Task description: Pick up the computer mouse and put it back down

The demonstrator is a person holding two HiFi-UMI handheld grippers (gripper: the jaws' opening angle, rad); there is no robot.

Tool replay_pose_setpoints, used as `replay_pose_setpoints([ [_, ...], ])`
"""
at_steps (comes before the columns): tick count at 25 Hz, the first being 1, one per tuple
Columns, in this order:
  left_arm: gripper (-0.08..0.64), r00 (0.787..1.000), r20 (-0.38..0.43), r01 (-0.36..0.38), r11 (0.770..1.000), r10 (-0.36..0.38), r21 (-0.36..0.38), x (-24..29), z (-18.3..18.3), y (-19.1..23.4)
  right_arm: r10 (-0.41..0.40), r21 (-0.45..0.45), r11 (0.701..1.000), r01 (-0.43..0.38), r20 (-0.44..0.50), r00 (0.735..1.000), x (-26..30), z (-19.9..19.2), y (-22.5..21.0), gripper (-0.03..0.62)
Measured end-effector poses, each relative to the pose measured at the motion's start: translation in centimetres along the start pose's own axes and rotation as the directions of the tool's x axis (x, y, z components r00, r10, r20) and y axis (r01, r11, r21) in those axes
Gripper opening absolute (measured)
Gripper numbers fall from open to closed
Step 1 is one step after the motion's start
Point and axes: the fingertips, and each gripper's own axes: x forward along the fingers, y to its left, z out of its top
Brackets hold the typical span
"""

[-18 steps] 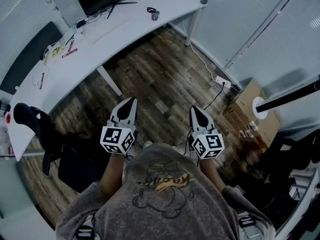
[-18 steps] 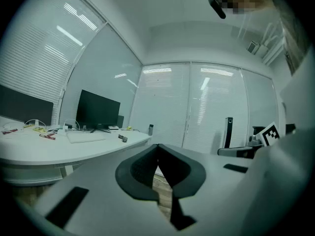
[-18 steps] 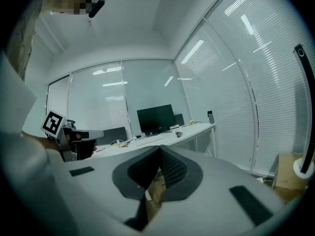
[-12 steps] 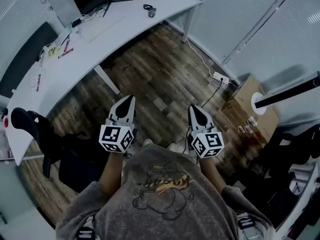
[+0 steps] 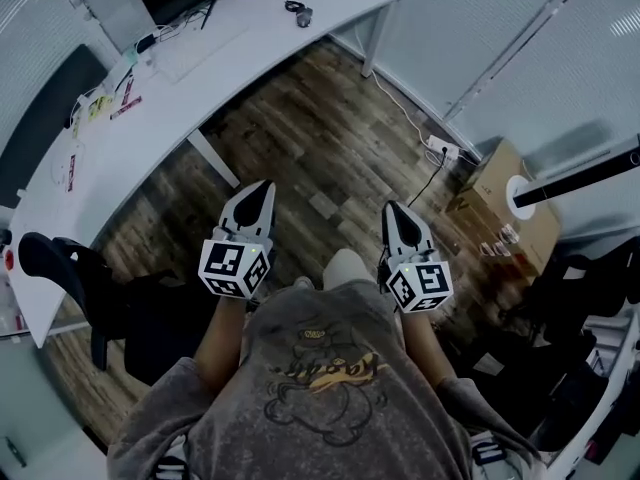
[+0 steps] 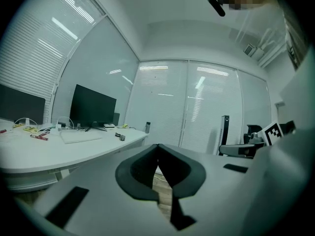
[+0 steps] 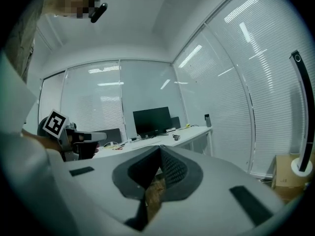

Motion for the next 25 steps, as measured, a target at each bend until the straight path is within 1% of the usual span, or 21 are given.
replay_pose_setpoints([
  [4, 0.017, 1.0, -0.005, 0.014, 1.0, -0.014, -0.006, 0.8, 0.0, 0.9, 0.024, 0.003, 1.0, -0.024, 0.026, 0.999, 1.2, 0.4, 0.7, 0.006],
  [8, 0.017, 1.0, 0.001, 0.023, 1.0, -0.023, -0.014, 2.2, 0.3, 1.7, 0.017, 0.02, 1.0, -0.018, 0.023, 1.0, 3.3, 0.1, -0.2, 0.008],
  [14, 0.017, 1.0, 0.004, -0.014, 1.0, 0.014, -0.013, 5.8, 0.8, 4.5, 0.042, 0.033, 0.999, -0.042, 0.023, 0.999, 8.4, 0.4, -2.4, 0.007],
  [21, 0.017, 0.999, -0.001, -0.033, 0.999, 0.033, -0.012, 14.0, 2.1, 7.7, 0.075, 0.037, 0.996, -0.075, 0.018, 0.997, 16.5, 2.3, -7.0, 0.006],
  [25, 0.017, 0.999, -0.007, -0.051, 0.999, 0.051, -0.008, 19.8, 4.1, 9.7, 0.093, 0.039, 0.995, -0.093, 0.014, 0.996, 22.0, 4.7, -10.4, 0.007],
])
